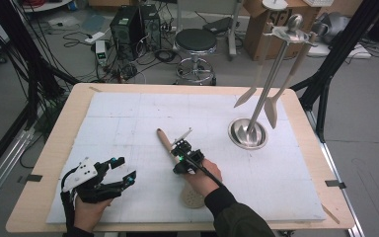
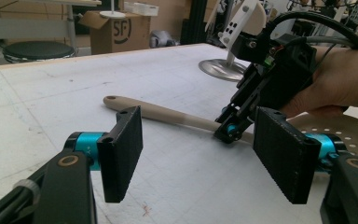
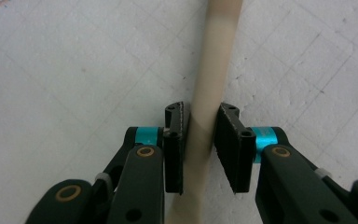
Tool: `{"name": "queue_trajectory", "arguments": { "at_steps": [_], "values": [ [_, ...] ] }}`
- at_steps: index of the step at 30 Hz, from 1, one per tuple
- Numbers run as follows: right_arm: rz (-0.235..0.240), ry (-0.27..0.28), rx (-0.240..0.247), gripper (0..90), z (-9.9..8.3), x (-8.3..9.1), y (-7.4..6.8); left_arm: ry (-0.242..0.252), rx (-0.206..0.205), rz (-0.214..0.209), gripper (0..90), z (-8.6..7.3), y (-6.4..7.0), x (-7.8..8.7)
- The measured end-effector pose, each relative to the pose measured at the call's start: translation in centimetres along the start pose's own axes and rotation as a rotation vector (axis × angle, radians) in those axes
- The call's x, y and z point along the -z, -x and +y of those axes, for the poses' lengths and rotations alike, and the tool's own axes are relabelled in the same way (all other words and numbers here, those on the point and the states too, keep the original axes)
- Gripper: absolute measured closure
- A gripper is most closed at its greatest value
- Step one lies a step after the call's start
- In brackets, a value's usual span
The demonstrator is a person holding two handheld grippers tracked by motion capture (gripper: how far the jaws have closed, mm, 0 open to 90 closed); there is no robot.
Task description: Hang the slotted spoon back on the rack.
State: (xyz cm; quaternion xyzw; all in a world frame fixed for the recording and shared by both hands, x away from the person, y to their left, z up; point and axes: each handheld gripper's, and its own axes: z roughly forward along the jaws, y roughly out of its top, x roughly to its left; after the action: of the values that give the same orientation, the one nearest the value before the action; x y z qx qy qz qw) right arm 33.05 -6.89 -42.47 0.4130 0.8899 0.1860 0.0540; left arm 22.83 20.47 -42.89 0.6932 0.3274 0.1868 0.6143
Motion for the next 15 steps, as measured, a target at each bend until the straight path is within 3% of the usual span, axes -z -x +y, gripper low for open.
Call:
{"name": "queue_trajectory", "arguments": {
  "at_steps": [6,9,11,15],
  "values": [
    [0.042,0.021,-0.009,78.5,-0.3,0.1,0.7,-0.003,-0.001,0.0,33.9,-0.1,-0.1,-0.1],
    [0.098,0.051,-0.003,78.8,-0.7,0.2,1.5,-0.005,0.0,0.003,33.9,-0.1,-0.2,0.0],
    [0.15,0.065,-0.036,78.8,-1.0,0.2,2.2,-0.001,0.002,0.003,34.0,-0.1,-0.2,0.0],
    [0.15,0.081,-0.04,78.8,-1.2,0.7,2.6,-0.001,0.004,0.009,33.9,-0.1,-0.3,0.0]
  ]
}}
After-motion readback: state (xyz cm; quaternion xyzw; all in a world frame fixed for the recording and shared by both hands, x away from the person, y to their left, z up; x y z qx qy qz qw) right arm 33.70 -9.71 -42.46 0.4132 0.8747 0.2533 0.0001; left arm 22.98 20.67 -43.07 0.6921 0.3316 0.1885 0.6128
